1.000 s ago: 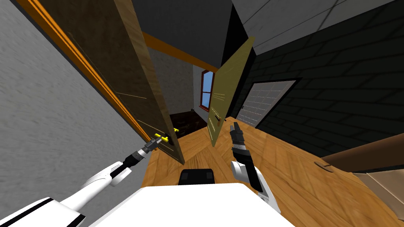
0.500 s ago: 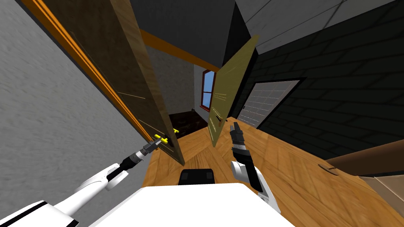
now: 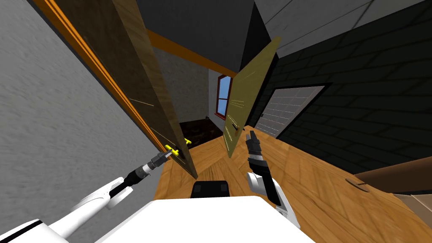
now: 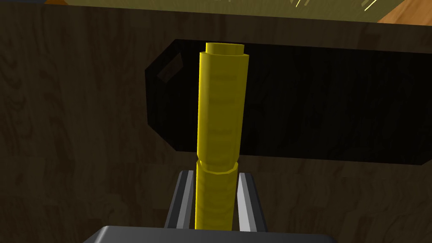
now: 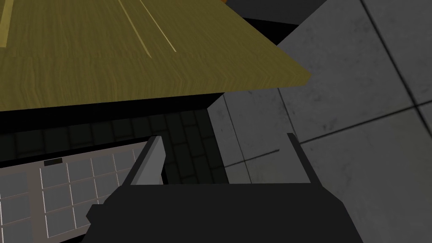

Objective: Pull the door open

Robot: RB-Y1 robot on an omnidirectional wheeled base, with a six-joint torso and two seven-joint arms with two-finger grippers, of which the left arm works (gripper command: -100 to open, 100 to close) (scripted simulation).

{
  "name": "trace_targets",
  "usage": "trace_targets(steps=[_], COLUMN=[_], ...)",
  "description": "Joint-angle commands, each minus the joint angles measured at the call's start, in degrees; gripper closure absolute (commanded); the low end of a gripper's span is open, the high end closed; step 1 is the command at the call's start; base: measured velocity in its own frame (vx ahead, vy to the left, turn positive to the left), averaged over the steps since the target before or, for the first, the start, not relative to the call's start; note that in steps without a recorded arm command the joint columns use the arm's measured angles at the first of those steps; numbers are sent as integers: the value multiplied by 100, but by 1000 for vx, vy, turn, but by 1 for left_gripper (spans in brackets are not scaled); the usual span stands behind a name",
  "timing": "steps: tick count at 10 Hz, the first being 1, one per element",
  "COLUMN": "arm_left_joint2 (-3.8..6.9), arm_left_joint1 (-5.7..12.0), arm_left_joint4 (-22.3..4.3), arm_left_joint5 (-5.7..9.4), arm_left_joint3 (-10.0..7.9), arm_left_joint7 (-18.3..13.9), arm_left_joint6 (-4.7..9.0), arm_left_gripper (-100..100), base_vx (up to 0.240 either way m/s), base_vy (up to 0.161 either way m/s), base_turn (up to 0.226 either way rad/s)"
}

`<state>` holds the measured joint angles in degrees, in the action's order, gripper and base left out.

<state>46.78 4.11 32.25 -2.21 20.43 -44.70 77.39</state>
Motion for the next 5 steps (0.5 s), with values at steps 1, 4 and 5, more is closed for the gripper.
trace_targets(steps=[1, 4, 5], arm_left_joint2=[4, 57, 83], arm_left_joint1=[-64, -129, -160], arm_left_joint4=[4, 2, -1], arm_left_joint5=[-60, -99, -116], arm_left_joint3=[85, 135, 156], arm_left_joint7=[-18, -29, -34], arm_left_joint6=[214, 394, 472], arm_left_gripper=[100, 100, 100], base_vx=[2, 2, 1], base_vy=[41, 35, 44], base_turn=[38, 25, 43])
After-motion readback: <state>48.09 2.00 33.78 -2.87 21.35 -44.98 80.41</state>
